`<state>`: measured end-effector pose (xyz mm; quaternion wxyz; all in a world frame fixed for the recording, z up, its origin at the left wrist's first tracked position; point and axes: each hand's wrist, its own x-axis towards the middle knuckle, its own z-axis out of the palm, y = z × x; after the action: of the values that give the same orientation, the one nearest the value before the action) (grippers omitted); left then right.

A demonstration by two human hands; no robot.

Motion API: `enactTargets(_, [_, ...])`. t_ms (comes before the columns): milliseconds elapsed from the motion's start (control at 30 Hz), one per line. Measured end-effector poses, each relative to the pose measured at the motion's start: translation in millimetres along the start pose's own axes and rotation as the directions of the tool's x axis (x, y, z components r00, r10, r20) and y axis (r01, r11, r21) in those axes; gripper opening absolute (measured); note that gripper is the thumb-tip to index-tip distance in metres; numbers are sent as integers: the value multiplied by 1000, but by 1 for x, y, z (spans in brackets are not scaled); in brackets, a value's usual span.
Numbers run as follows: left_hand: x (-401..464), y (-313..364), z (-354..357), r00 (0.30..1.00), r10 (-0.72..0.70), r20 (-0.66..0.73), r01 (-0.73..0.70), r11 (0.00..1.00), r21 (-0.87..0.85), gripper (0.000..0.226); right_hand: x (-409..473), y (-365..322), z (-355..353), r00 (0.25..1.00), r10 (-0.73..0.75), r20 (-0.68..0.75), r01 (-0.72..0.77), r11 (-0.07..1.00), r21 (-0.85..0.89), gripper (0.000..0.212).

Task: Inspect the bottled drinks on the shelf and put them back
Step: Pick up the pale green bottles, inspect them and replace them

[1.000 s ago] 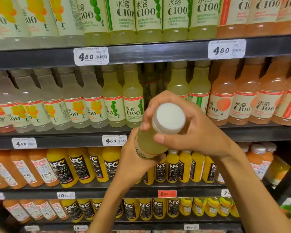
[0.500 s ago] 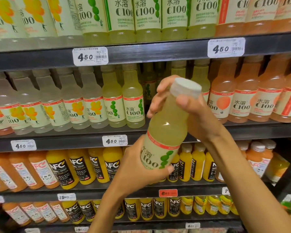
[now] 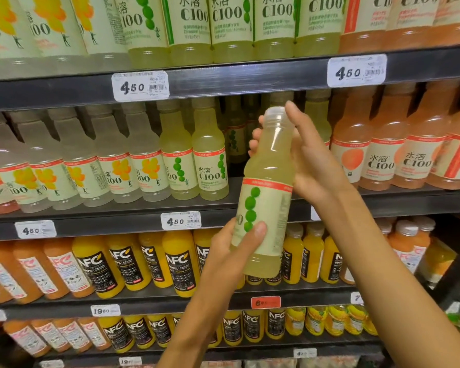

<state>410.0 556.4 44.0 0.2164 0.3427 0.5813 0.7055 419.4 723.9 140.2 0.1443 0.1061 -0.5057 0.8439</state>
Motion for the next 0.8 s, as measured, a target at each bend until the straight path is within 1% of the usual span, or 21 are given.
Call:
enactTargets(33, [2, 2, -3, 995, -45, 86, 56, 989, -133, 63, 0, 0, -1, 999, 10, 30, -11, 999, 32, 40])
enactTargets(67, [3, 5, -4, 980, -69, 185, 122, 949, -291, 69, 0, 2, -2, 998, 17, 59, -21, 997, 73, 40])
enactTargets(100, [3, 6, -4, 958, -77, 276, 193, 885, -424, 74, 1, 4, -1, 996, 23, 83, -33, 992, 122, 40])
enactTargets(133, [3, 7, -2, 934, -84, 347, 262, 822, -506, 79, 1, 7, 1, 995, 32, 100, -49, 982, 181, 42])
enactTargets(167, [3, 6, 0, 915, -89, 392, 307, 786, -537, 81, 3, 9, 3, 993, 37, 115, -64, 969, 238, 43])
enactTargets(200, [4, 3, 1, 910, -93, 404, 315, 788, -530, 80, 3, 10, 6, 991, 35, 130, -70, 958, 279, 43])
enactTargets(233, [4, -1, 2, 919, -91, 385, 289, 817, -498, 77, 4, 10, 9, 990, 26, 140, -66, 954, 293, 41])
enactTargets(300, [4, -8, -2, 956, -77, 284, 186, 906, -380, 72, 3, 5, 10, 994, -3, 112, -22, 974, 225, 37])
enactTargets(367, [3, -6, -7, 991, -48, 127, 73, 977, -199, 72, 0, -2, 9, 998, -55, 20, 54, 998, 32, 32])
enactTargets(400, [3, -3, -7, 998, -14, 61, 21, 993, -116, 73, -2, -4, 9, 995, -95, -41, 91, 993, -81, 29])
enactTargets(433, [4, -1, -5, 999, 28, 22, -27, 999, -40, 74, -4, -4, 12, 986, -138, -96, 120, 978, -173, 27])
enactTargets(500, [5, 1, 5, 995, 101, -18, -98, 990, 98, 70, -6, -1, 18, 963, -203, -175, 149, 948, -281, 27])
enactTargets(533, [5, -1, 10, 991, 124, -43, -118, 985, 124, 65, -7, 1, 21, 957, -219, -190, 153, 939, -309, 29])
enactTargets(567, [5, -2, 13, 989, 131, -70, -124, 987, 107, 59, -8, 1, 22, 956, -223, -188, 154, 933, -325, 32])
enactTargets(633, [4, 0, 10, 991, 90, -96, -89, 996, 10, 52, -9, -2, 23, 971, -193, -140, 139, 935, -326, 37])
enactTargets(667, [4, 2, 6, 998, 41, -45, -43, 997, -62, 54, -9, -4, 22, 977, -185, -109, 143, 939, -312, 39])
enactTargets(700, [4, 3, 3, 998, -10, 60, 20, 985, -171, 60, -9, -6, 22, 978, -191, -81, 162, 947, -279, 38])
enactTargets(733, [4, 5, 1, 979, -45, 198, 105, 948, -299, 67, -9, -5, 21, 977, -204, -57, 187, 957, -223, 38])
enactTargets(767, [4, 7, 1, 943, -56, 329, 194, 894, -404, 71, -8, -4, 20, 977, -209, -34, 202, 968, -150, 37])
enactTargets(800, [4, 7, 3, 907, -61, 418, 274, 837, -473, 73, -7, -1, 20, 981, -193, 0, 193, 979, -64, 36])
